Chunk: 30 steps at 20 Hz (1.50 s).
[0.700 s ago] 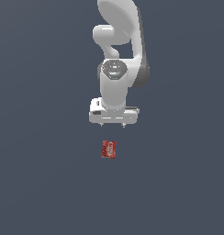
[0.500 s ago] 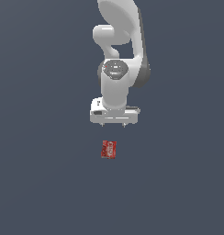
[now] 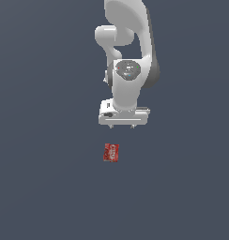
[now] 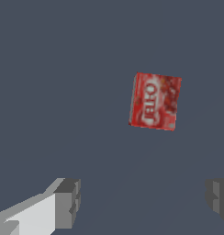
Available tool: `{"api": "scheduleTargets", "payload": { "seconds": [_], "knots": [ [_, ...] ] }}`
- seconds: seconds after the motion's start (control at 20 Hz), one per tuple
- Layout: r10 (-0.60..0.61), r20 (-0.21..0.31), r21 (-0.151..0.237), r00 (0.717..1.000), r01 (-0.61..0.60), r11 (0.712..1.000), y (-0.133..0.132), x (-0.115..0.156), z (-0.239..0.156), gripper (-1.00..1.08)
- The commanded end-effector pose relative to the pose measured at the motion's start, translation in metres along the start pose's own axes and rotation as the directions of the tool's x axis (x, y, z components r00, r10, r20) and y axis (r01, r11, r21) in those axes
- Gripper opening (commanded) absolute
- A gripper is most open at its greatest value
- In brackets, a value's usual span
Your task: Pick up the object and move it to a goal position.
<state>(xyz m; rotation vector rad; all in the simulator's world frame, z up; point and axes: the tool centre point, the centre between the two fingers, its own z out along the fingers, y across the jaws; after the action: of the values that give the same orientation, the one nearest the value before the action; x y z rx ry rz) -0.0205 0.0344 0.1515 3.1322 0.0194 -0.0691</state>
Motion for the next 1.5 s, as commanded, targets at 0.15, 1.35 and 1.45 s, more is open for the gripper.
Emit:
{"api": "scheduleTargets", "payload": {
  "seconds": [0.15,1.35,1.45],
  "knots": [
    [0.013,-0.004,0.002,1.000,-0.013,1.000,0.005,0.009,0.008,1.00],
    [0.114,-0.041,0.013,0.993,-0.113,0.993,0.050,0.069,0.083,1.00],
    [0.114,-0.041,0.013,0.993,-0.113,0.993,0.050,0.069,0.084,1.00]
  ]
}}
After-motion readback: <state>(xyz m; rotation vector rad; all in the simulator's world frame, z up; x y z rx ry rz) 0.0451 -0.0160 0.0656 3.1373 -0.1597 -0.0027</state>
